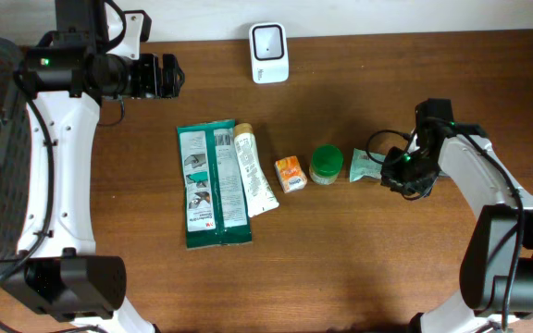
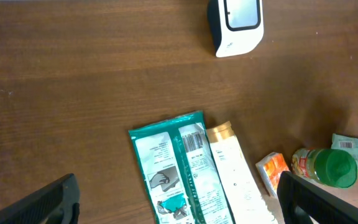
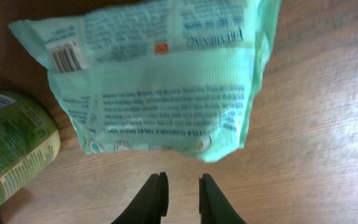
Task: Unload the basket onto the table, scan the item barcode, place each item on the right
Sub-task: 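Move the right gripper forward to the mint-green wipes pack, then grasp the mint-green wipes pack with the right gripper and lift it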
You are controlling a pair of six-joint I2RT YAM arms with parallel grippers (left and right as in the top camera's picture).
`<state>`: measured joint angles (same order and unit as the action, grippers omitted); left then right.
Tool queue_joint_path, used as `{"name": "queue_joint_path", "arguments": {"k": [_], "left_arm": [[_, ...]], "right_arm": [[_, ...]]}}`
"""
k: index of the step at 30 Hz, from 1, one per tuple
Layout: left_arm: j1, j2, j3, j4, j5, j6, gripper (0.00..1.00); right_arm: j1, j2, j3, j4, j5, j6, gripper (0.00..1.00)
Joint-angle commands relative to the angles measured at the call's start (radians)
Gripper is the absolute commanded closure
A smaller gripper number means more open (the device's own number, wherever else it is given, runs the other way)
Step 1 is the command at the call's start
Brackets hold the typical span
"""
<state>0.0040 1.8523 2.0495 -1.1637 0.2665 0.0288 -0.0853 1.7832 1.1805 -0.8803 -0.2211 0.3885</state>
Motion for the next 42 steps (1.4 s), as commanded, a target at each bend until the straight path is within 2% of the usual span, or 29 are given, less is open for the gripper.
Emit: {"name": "queue_joint_path", "arguments": {"k": [1,3,6,7,12,15,21,25,27,29,31,32,35,38,42], "left_arm": [[0.000,-0.006,0.001,-0.001,0.015,-0.010,0.01],[0.000,-0.006,0.001,-0.001,0.015,-0.010,0.01],[0.000,-0.006,0.001,0.014,0.016,-0.010,0.01],[0.000,-0.006,0.001,0.013,0.016,-0.010,0.01],[-0.001,-0.006,0.001,-0.001,0.016,-0.011,0.01],[-0.001,-0.006,0.001,-0.001,0.015,-0.010,0.01],[-0.001,-0.005,0.001,-0.001,0.015,-0.010,0.01],[-0.001,-0.005,-0.001,-0.001,0.015,-0.010,0.01],[-0.001,-0.005,-0.001,-0.001,0.015,-0.010,0.01],[-0.001,-0.005,-0.001,-0.001,0.015,-0.010,0.01],[-0.001,-0.005,-0.001,-0.001,0.015,-0.010,0.00],[-0.001,-0.005,-0.001,-0.001,0.015,-0.010,0.01],[-0.001,-0.005,-0.001,-0.001,0.015,-0.010,0.01],[-0.001,-0.005,-0.001,-0.001,0.015,-0.010,0.01],[-0.001,-0.005,-0.001,-0.001,0.015,-0.010,0.01]], "right_arm": [[-0.001,-0.002,0.051,-0.026,-0.044,-0.109,0.79],[-0.016,-0.008,0.117,-0.103,-0.094,-0.172,0.70],[-0.071,-0.010,0.224,-0.194,-0.093,-0.233,0.39],[-0.090,-0.009,0.222,-0.190,-0.093,-0.236,0.36],[-0.169,0.062,0.210,-0.166,-0.173,-0.350,0.26],[-0.206,0.154,0.210,-0.144,-0.297,-0.409,0.26],[-0.214,0.282,0.210,-0.045,-0.373,-0.438,0.26],[-0.196,0.348,0.210,-0.011,-0.400,-0.438,0.34],[-0.196,0.357,0.210,-0.013,-0.409,-0.437,0.55],[-0.197,0.357,0.210,-0.012,-0.423,-0.437,0.64],[-0.197,0.356,0.211,-0.012,-0.466,-0.438,0.87],[-0.197,0.355,0.211,-0.012,-0.483,-0.438,0.92],[-0.197,0.315,0.233,-0.043,-0.521,-0.450,0.96],[-0.197,0.192,0.319,-0.148,-0.525,-0.490,0.96],[-0.197,0.005,0.431,-0.204,-0.535,-0.451,0.96]]}}
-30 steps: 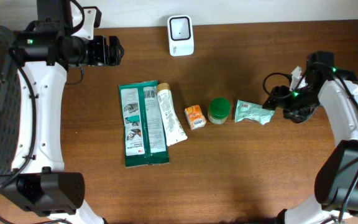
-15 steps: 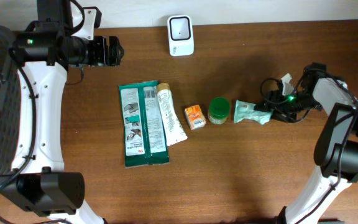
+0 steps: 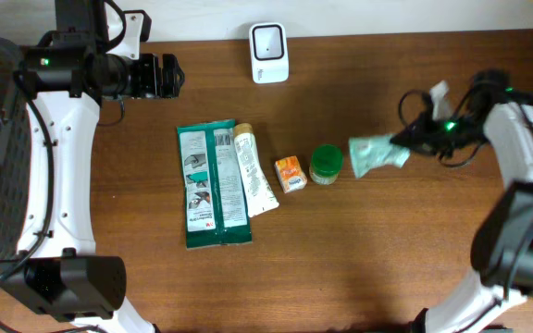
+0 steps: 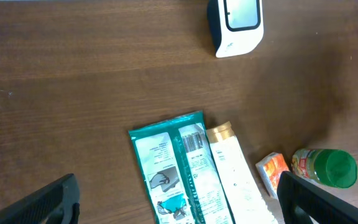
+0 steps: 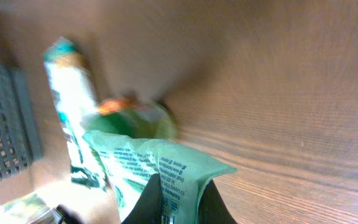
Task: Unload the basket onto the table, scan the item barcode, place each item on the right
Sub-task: 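Grasp the mint-green wipes pack with the right gripper and lift it, then carry the wipes pack with the right gripper to the white scanner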
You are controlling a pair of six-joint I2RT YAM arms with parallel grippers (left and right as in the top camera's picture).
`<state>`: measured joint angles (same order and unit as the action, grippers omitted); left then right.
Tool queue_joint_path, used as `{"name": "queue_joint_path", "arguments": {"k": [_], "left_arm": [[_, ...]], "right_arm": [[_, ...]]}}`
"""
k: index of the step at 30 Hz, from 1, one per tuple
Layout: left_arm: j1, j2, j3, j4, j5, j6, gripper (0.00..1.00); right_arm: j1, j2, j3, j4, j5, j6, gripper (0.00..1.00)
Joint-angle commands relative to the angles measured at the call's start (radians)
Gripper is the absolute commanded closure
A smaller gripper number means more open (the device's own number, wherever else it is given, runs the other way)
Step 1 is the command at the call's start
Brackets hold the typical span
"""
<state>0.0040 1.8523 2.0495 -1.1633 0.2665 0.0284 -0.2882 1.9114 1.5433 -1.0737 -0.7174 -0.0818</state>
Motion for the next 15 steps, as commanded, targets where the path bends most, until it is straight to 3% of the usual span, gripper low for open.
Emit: {"name": "queue_joint_path", "arguments": {"k": [1,7,12,15], "left_arm": [[-0.001,-0.005,-0.001,-0.002,0.015,-0.010,0.01],[-0.001,-0.005,-0.001,-0.001,0.015,-0.010,0.01],[-0.001,-0.005,-0.001,-0.002,0.015,-0.010,0.01],[-0.001,-0.005,-0.001,-0.002,0.015,-0.010,0.01]], "right_arm": [[0.006,-0.175,0.091,-0.005,-0.039,0.047,0.96],[0.007,-0.408,0.120,0.059,-0.056,0.330,0.96],[0.024,-0.439,0.120,0.014,-0.287,0.407,0.96],[0.152,-0.439,0.120,0.034,-0.187,0.421,0.96]]}}
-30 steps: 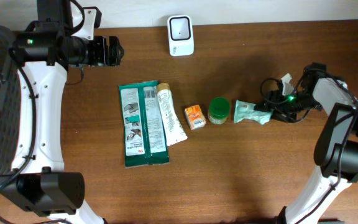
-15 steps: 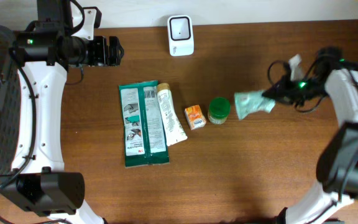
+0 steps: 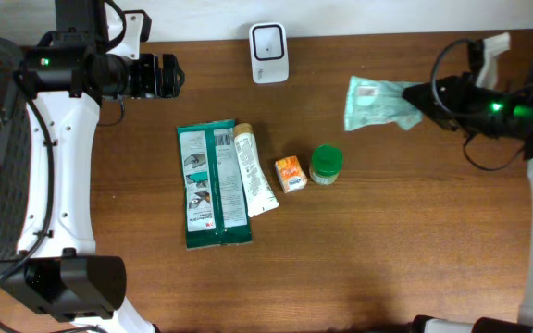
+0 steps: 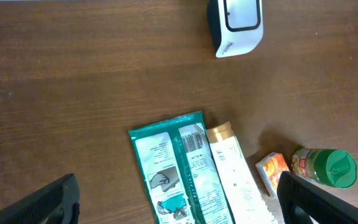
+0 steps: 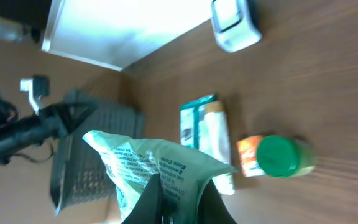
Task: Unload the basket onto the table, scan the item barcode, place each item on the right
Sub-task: 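Carry the wipes pack with the right gripper to the white scanner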
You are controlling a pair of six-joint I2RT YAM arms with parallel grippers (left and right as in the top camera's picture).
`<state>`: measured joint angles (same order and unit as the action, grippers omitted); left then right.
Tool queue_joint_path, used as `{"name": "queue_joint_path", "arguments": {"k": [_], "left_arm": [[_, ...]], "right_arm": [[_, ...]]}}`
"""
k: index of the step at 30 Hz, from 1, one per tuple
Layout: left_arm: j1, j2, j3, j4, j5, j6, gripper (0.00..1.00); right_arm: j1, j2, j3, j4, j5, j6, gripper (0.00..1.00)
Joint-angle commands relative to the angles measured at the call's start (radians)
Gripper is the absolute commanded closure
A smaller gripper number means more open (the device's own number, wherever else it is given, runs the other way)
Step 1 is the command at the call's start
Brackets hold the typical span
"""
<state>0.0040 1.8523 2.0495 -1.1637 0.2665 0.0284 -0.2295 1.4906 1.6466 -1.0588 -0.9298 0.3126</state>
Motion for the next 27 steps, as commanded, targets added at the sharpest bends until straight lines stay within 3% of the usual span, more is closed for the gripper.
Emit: {"name": "queue_joint_path", "arguments": {"k": [1,4,5,7,10,13,17,20,23,27], "left_arm": [[-0.001,-0.005,-0.001,-0.001,0.015,-0.010,0.01],[-0.001,-0.005,-0.001,-0.001,0.015,-0.010,0.01],[-0.001,-0.005,-0.001,-0.001,0.015,-0.010,0.01],[-0.001,-0.005,-0.001,-0.001,0.015,-0.010,0.01],[-0.001,-0.005,-0.001,-0.001,0.015,-0.010,0.01],[-0.001,-0.005,-0.001,-0.001,0.015,-0.010,0.01],[-0.001,-0.005,-0.001,-0.001,0.015,-0.010,0.01],[-0.001,-0.005,-0.001,-0.001,0.015,-0.010,0.01],[-0.001,-0.005,-0.001,-0.001,0.015,-0.010,0.01],[-0.001,-0.005,-0.001,-0.001,0.015,-0.010,0.01]], "right_arm": [[0.134,-0.018,0.016,0.045,0.084,0.028,0.96],[0.273,-0.016,0.016,0.167,0.386,0.051,0.96],[0.361,-0.003,0.016,0.235,0.622,0.056,0.96],[0.467,0.040,0.016,0.336,0.890,0.029,0.96],[0.586,0.163,0.016,0.599,1.155,-0.216,0.96],[0.657,0.348,0.016,0.963,1.367,-0.560,0.96],[0.668,0.599,0.016,1.477,1.416,-0.856,0.96],[0.668,0.751,0.016,1.750,1.285,-1.095,0.96],[0.668,0.882,0.021,1.917,1.220,-1.292,0.96],[0.657,0.958,0.032,1.939,1.205,-1.326,0.96]]}}
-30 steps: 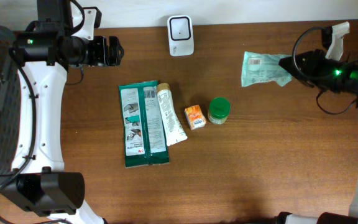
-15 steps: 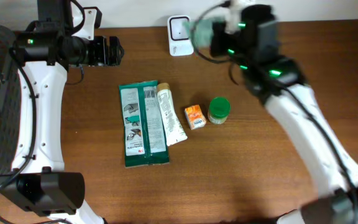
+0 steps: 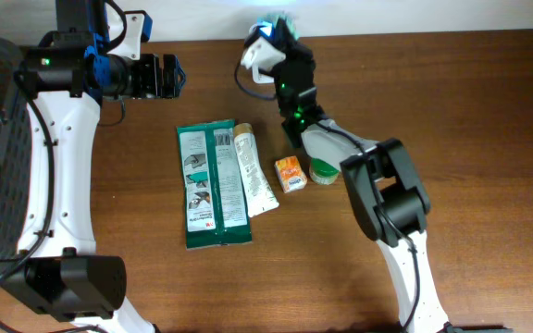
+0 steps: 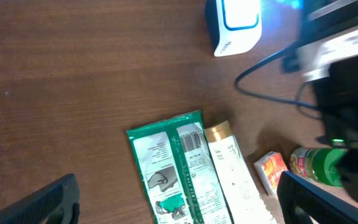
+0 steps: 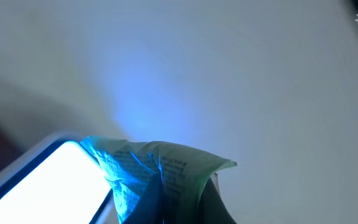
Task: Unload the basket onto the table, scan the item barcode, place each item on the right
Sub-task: 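Carry the wipes pack with the right gripper to the white scanner, then lower the wipes pack at the table's right side and open right gripper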
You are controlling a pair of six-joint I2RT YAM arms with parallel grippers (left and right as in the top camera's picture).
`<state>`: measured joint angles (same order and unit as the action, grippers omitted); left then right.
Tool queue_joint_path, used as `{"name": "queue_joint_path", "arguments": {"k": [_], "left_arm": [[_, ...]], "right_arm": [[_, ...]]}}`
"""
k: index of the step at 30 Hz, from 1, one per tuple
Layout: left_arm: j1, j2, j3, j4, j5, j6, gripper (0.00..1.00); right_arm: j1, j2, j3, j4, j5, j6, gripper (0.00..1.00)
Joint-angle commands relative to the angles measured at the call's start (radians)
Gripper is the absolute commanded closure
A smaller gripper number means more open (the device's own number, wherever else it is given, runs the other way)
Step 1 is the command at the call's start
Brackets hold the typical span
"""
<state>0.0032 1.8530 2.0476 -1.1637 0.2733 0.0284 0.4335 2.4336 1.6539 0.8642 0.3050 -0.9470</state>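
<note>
My right gripper is shut on a mint-green pouch and holds it right against the white barcode scanner, whose window glows bright blue-white. From overhead, the right gripper sits over the scanner at the table's back centre, and the pouch is lit blue. In the left wrist view the scanner shows the same blue glow. My left gripper hangs open at the back left, its fingers wide apart around, holding nothing.
A green flat packet, a cream tube, a small orange box and a green-lidded jar lie in a row mid-table. The right arm stretches over the jar. A grey basket stands at the left edge.
The right gripper, still shut on the pouch, has moved from the air over the table's back right to the scanner at back centre. The scanner now glows blue. The left arm has not moved.
The pouch first lay flat beside the jar with the right gripper's fingers just short of it. Then the gripper was shut on it and held it off the table, then high at the back right. Now it is at the lit scanner.
</note>
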Motion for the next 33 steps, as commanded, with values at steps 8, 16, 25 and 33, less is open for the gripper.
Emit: {"name": "queue_joint_path", "arguments": {"k": [8,16,25,33], "left_arm": [[0.000,-0.006,0.001,-0.001,0.008,-0.010,0.01],[0.000,-0.006,0.001,-0.001,0.008,-0.010,0.01],[0.000,-0.006,0.001,-0.001,0.008,-0.010,0.01],[0.000,-0.006,0.001,-0.001,0.008,-0.010,0.01]], "right_arm": [[-0.008,0.015,0.043,0.147,-0.033,-0.066,0.96],[0.000,0.014,0.043,0.157,-0.033,-0.066,0.96],[0.000,-0.239,0.042,-0.058,-0.028,0.075,0.96],[-0.014,-0.656,0.042,-0.832,-0.182,0.852,0.96]]}}
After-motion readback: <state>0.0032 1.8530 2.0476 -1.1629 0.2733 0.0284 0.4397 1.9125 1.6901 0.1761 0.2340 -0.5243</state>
